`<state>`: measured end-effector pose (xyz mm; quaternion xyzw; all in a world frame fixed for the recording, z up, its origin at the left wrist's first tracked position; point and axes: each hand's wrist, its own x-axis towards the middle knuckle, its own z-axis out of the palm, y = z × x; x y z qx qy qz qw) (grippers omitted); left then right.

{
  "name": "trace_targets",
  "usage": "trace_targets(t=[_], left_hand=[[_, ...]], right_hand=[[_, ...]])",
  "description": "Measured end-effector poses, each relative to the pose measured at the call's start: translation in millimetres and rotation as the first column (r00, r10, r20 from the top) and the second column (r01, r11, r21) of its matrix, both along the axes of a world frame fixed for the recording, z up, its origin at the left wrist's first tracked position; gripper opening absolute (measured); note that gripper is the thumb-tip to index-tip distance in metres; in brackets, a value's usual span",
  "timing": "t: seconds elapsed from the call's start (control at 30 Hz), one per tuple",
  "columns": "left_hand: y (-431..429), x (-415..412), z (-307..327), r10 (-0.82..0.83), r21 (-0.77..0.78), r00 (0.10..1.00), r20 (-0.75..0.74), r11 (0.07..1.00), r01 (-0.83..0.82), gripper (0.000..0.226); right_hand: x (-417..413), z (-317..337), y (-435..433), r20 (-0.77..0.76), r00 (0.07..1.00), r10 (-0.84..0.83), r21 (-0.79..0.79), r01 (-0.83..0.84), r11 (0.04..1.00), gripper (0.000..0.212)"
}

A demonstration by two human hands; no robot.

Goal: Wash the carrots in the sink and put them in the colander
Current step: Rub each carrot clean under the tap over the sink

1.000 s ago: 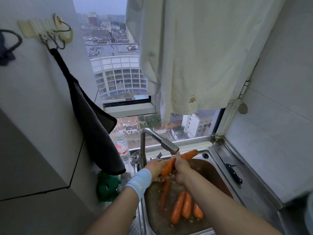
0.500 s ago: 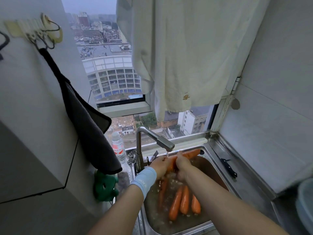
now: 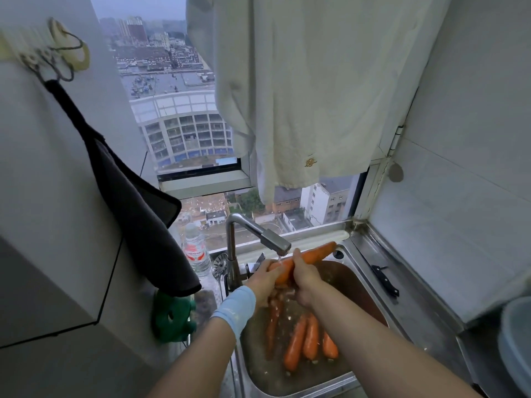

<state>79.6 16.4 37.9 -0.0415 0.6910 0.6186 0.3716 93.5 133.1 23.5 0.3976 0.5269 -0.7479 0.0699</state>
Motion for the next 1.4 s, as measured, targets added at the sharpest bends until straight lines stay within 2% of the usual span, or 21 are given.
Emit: trace_targets(t=[0.07, 0.17, 0.27, 0.33, 0.43, 0.5, 0.6, 0.7, 0.77, 0.83, 0.93, 1.03, 1.1, 1.2, 1.3, 1.4], left_hand=[[2, -3, -8, 0.044, -0.111, 0.987, -0.156, 0.992, -0.062, 0.030], [-2, -8, -17, 0.078, -0.271, 0.967, -0.244, 0.951, -0.145, 0.035], [-7, -13, -16, 0.173, -0.306, 0.978, -0.119, 0.930, -0.202, 0.043], [-14, -14, -13, 0.203, -0.267, 0.979, 0.024, 0.945, -0.189, 0.045], [-23, -9, -13, 0.123, -0.117, 0.972, 0.202, 0.988, -0.101, 0.053], [-21, -6, -13, 0.056, -0.094, 0.977, 0.206, 0.995, -0.038, 0.056], [-14, -4, -9, 0.033, -0.128, 0.995, 0.096, 0.992, -0.020, 0.047], [-6, -1, -9, 0.032, -0.122, 0.989, -0.147, 0.991, -0.050, 0.035], [-5, 0, -11, 0.043, -0.200, 0.953, -0.301, 0.974, -0.107, 0.029], [-5, -1, -11, -0.009, -0.304, 0.932, -0.363, 0.946, -0.109, 0.039], [-8, -6, -8, -0.111, -0.378, 0.952, -0.286, 0.926, -0.005, 0.066], [-10, -7, 2, -0.149, -0.368, 0.984, -0.098, 0.924, 0.103, 0.065], [-12, -7, 5, -0.233, -0.405, 0.972, -0.028, 0.892, 0.202, 0.062], [-14, -11, -2, -0.409, -0.564, 0.911, -0.058, 0.766, 0.308, 0.053], [-8, -11, -7, -0.318, -0.476, 0.938, -0.134, 0.851, 0.221, 0.026], [9, -10, -4, -0.175, -0.424, 0.976, -0.129, 0.899, 0.106, 0.018]], right_hand=[[0, -5, -9, 0.015, 1.000, -0.010, 0.027, 0.009, 1.000, 0.071], [9, -6, -20, 0.034, 0.999, 0.007, 0.005, -0.007, 1.000, 0.058], [17, -10, -20, -0.044, 0.998, 0.043, -0.117, -0.048, 0.992, 0.041], [19, -12, -16, -0.102, 0.993, 0.060, -0.171, -0.077, 0.982, 0.040], [20, -9, -7, -0.148, 0.989, 0.004, -0.239, -0.040, 0.970, 0.035], [16, -10, -3, -0.146, 0.989, -0.002, -0.244, -0.034, 0.969, 0.033], [8, -8, -7, -0.087, 0.996, 0.003, -0.157, -0.016, 0.987, 0.042], [5, -11, -14, -0.006, 1.000, 0.006, -0.030, -0.006, 1.000, 0.044], [4, -11, -15, 0.013, 1.000, 0.011, -0.025, -0.011, 1.000, 0.050], [5, -10, -12, 0.036, 0.999, 0.034, -0.067, -0.031, 0.997, 0.054], [6, -11, -8, -0.016, 0.997, 0.078, -0.126, -0.079, 0.989, 0.041], [3, -11, -3, -0.053, 0.993, 0.104, -0.131, -0.110, 0.985, 0.039], [4, -6, 0, -0.038, 0.987, 0.158, -0.089, -0.161, 0.983, 0.035], [8, 0, 4, -0.002, 0.956, 0.294, 0.096, -0.293, 0.951, 0.022], [11, -5, 11, 0.019, 0.917, 0.400, 0.292, -0.387, 0.874, 0.032], [15, -3, 16, -0.005, 0.909, 0.416, 0.316, -0.393, 0.863, 0.029]])
